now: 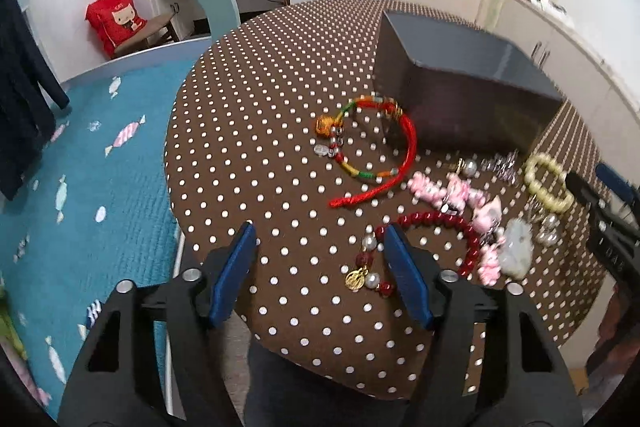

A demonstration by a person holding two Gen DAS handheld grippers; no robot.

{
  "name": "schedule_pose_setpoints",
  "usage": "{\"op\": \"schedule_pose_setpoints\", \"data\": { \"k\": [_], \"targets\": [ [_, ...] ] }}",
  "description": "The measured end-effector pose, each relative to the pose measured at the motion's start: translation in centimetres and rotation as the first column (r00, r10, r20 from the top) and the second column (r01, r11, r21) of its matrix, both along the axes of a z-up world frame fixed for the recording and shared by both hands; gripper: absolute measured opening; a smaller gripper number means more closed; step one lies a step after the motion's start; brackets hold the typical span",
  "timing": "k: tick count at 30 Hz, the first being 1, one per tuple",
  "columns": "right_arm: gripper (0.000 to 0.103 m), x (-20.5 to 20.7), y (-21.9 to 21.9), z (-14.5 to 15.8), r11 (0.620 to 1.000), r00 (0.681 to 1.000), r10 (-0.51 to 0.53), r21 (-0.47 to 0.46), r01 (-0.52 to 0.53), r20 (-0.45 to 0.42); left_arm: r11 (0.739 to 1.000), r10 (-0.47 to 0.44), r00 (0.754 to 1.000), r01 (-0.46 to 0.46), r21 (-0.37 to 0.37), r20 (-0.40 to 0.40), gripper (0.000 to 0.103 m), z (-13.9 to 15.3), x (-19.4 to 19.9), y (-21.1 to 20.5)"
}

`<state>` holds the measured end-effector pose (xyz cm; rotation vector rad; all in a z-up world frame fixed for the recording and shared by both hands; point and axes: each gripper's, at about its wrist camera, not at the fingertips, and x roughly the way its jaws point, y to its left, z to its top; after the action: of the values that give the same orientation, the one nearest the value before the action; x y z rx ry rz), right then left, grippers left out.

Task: Organize jewelry
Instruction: 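Grasp the red bead bracelet with the left tool while the right tool grasps the pale green bead bracelet, then carry both bracelets into the grey box while the right tool opens to release its bracelet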

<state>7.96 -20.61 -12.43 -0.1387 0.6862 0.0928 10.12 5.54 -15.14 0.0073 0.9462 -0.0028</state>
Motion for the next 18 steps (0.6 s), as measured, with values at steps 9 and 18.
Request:
{"op": "schedule_pose_setpoints", "data": {
  "k": [9,18],
  "targets": [
    [0.014,0.3,0.1,-1.4,0.998,0.998,0.057,0.038,-0.055,-0.035,0.999,-0.049,0.999,0.048,0.024,0.015,0.009,-0.1,-0.6,-0.9],
    [0.009,-0.3,-0.1,-1.2,0.994,0.995,0.097,0.047,-0.096,-0.017,0.992,0.012,1.000,-0.010,-0.126,0.018,0.008,1.0,-0.3,1.4]
  ]
}}
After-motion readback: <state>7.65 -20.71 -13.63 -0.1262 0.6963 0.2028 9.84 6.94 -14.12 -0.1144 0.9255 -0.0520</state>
